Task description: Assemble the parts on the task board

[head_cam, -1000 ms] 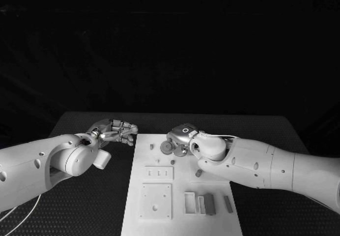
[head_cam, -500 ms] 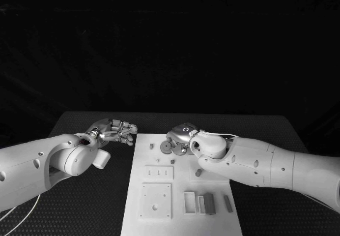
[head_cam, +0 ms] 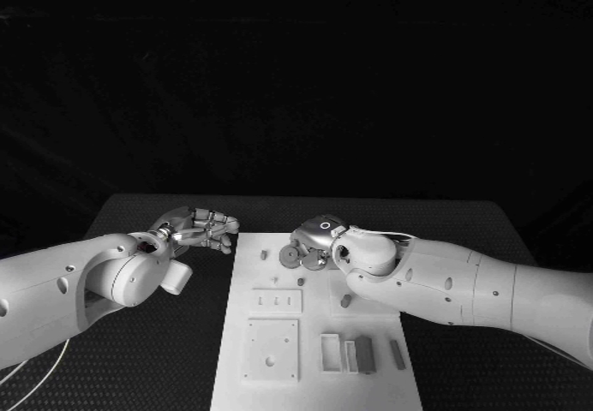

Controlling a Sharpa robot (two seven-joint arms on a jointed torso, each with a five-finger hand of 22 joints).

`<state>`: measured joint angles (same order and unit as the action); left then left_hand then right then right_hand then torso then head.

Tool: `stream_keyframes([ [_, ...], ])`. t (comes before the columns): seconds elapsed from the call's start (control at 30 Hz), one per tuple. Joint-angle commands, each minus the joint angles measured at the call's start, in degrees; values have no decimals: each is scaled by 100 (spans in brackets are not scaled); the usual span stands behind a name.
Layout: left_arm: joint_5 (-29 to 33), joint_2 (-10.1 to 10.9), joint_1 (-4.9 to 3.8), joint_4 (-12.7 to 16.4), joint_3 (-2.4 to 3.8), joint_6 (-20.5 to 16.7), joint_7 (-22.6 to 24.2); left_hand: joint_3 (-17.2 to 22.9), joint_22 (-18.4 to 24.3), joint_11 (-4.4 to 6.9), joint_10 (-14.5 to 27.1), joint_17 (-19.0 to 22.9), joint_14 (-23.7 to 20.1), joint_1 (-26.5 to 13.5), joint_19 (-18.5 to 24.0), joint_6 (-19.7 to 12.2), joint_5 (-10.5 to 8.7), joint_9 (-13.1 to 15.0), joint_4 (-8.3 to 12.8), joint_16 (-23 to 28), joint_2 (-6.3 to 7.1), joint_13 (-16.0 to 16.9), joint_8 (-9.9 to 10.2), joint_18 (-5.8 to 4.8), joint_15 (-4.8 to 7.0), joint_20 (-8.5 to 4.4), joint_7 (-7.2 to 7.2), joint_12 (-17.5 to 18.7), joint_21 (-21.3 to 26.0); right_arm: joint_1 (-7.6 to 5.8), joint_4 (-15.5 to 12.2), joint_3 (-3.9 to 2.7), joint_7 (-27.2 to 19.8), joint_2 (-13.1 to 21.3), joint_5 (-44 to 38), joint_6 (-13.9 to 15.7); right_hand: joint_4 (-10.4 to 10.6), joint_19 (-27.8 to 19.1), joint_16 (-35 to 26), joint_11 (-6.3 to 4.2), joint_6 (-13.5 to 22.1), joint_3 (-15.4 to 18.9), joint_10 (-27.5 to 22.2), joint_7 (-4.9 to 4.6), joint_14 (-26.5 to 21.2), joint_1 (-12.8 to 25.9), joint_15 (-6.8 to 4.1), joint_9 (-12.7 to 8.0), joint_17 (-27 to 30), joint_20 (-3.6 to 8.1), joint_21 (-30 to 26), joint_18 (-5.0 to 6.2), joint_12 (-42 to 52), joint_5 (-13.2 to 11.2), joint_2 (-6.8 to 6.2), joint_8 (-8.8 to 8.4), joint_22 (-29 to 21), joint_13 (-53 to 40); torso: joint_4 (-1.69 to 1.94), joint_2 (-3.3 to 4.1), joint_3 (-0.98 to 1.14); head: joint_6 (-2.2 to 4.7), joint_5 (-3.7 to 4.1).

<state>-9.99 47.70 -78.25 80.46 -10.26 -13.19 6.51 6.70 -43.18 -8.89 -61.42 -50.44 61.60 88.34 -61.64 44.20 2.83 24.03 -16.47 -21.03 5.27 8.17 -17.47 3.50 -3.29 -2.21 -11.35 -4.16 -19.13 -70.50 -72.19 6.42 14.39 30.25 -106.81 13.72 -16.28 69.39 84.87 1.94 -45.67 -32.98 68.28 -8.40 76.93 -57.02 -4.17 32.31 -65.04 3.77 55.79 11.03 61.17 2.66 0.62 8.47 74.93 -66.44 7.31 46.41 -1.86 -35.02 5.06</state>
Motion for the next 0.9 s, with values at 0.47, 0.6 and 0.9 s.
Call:
stream_keyframes([
  [0.47,-16,20,-5,12,0,28,25,40,-9,-31,2,-13,56,-44,-2,-45,6,-5,-11,45,10,-1,17,150,3,-24,-90,33,39,26,-247,22,54,249,11,-222,-36,-18,-13,-20,0,-4,-12,16,-9,-66,-22,20,-25,10,-12,397,-7,12,39,8,105,-10,-9,0,4,0,25],
  [0.6,-16,22,-5,14,-1,30,23,40,-10,-31,3,-15,56,-42,-2,-45,6,-4,-11,46,12,-1,17,150,3,-24,-90,33,40,26,-268,22,60,274,6,-249,-32,-17,-12,-21,-3,6,-10,17,-7,-64,-23,21,-27,8,-9,397,-6,12,18,14,106,-11,-4,2,3,3,33],
  [0.9,-16,28,-5,16,-1,23,28,42,-12,-32,4,-19,57,-41,-2,-46,6,-4,-11,50,14,-1,16,150,3,-23,-90,33,42,26,-324,22,128,340,-12,7,-28,-16,-12,-23,-7,15,-7,19,-6,-58,-24,22,-28,6,-6,397,-6,12,-7,20,106,-11,7,-3,4,13,47],
])
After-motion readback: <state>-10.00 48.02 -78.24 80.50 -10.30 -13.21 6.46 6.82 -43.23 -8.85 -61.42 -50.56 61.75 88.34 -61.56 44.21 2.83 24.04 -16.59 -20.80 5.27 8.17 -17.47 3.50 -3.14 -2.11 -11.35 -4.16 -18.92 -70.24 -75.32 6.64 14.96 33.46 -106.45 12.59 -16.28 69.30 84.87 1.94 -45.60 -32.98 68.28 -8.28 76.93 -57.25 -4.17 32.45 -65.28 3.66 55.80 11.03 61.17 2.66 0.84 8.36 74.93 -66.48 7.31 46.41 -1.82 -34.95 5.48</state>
